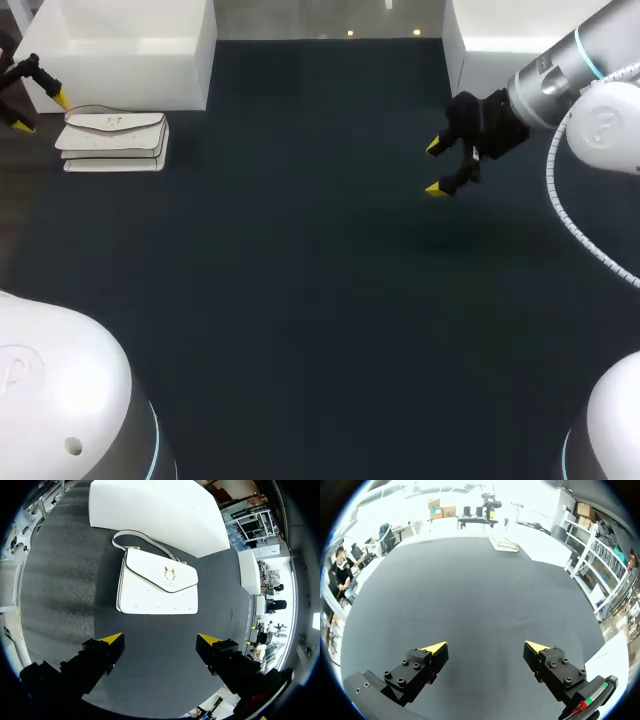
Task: Pick up the bag, open it, inspect its contents, close it, and place it on the opposite side
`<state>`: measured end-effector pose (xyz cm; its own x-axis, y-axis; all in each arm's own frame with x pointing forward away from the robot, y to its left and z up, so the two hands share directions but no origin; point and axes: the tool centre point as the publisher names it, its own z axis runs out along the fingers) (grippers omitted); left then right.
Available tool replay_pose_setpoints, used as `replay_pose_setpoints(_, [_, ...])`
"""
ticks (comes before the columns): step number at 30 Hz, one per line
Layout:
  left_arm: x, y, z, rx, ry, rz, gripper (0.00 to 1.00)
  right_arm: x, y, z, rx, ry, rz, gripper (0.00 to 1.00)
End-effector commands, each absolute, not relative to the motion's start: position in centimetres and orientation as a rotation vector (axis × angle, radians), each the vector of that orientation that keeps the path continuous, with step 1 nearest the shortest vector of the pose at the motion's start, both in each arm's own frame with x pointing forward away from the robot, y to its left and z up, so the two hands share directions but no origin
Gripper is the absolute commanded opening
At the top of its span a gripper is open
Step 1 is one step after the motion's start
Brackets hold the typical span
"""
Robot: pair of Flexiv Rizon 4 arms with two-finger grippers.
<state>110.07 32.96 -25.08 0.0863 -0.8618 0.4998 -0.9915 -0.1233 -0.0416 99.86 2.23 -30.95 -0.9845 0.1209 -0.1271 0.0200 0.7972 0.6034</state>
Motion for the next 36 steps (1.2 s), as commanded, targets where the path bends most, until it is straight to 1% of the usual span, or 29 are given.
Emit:
replay_pose_setpoints(1, [111.7, 33.9, -25.6, 1.991, -1.792, 0.567, 1.00, 100.6, 2.7, -31.4, 0.078, 2.845, 0.955, 1.00])
replay_pose_setpoints(8, [112.9, 34.5, -26.4, 1.997, -1.735, 0.594, 1.00, 100.7, 3.5, -32.1, 0.005, 2.869, 0.956, 1.00])
replay_pose_setpoints(12, [113.5, 34.6, -26.5, 2.002, -1.723, 0.602, 1.00, 101.1, 3.7, -32.7, 0.061, 2.889, 0.885, 1.00])
replay_pose_setpoints(23, [114.7, 34.9, -27.1, 1.995, -1.667, 0.651, 1.00, 101.5, 3.8, -32.9, 0.118, 2.872, 0.897, 1.00])
replay_pose_setpoints(36, [115.9, 36.1, -30.4, 2.046, -1.587, 0.716, 1.00, 101.5, 3.8, -32.9, 0.118, 2.872, 0.897, 1.00])
